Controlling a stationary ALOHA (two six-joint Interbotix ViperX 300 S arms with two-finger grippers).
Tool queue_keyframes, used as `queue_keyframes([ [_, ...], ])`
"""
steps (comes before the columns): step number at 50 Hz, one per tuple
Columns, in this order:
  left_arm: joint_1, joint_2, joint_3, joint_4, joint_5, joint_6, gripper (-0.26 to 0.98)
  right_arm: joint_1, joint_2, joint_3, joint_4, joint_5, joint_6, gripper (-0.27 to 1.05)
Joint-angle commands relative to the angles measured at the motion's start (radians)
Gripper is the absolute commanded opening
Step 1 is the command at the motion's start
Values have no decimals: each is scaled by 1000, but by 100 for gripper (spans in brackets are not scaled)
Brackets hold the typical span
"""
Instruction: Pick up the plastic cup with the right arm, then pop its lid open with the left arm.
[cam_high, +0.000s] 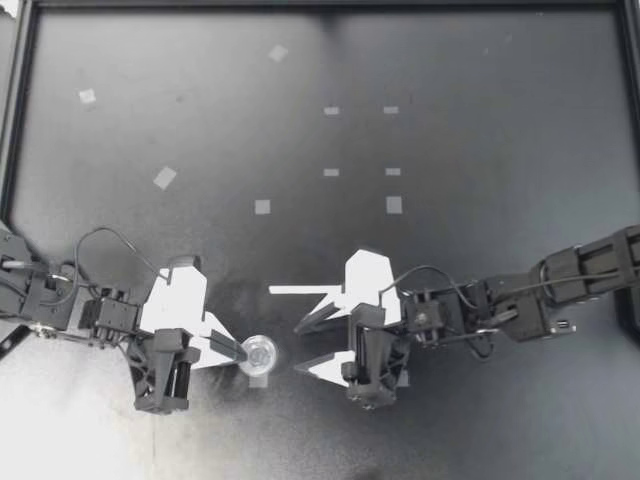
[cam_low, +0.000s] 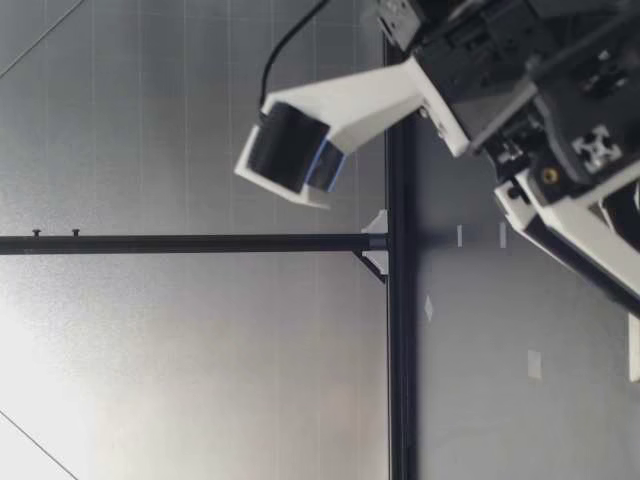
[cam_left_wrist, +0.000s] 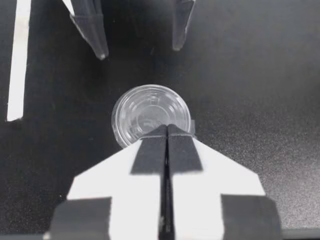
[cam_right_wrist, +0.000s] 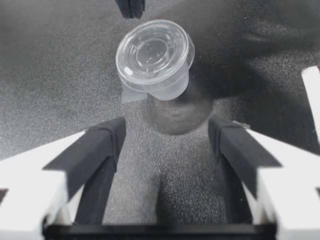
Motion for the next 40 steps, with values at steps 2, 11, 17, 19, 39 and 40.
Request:
queue_keyframes([
  [2,-5,-8,-6,2,-9,2,-10,6,-3,-34,-2,-3,0,67],
  [11,-3,-5,0,2,-2,0,-10,6,11,-57,-2,-2,-2,67],
  [17,-3,-5,2,2,-2,0,-10,6,14,-63,-2,8,-2,67],
  [19,-3,-5,2,2,-2,2,-10,6,15,-64,-2,14,-3,67],
  [39,-3,14,2,2,-9,2,-10,6,43,-101,-2,28,-3,67],
  [40,-5,14,3,2,-9,2,-10,6,43,-103,-2,28,-3,67],
])
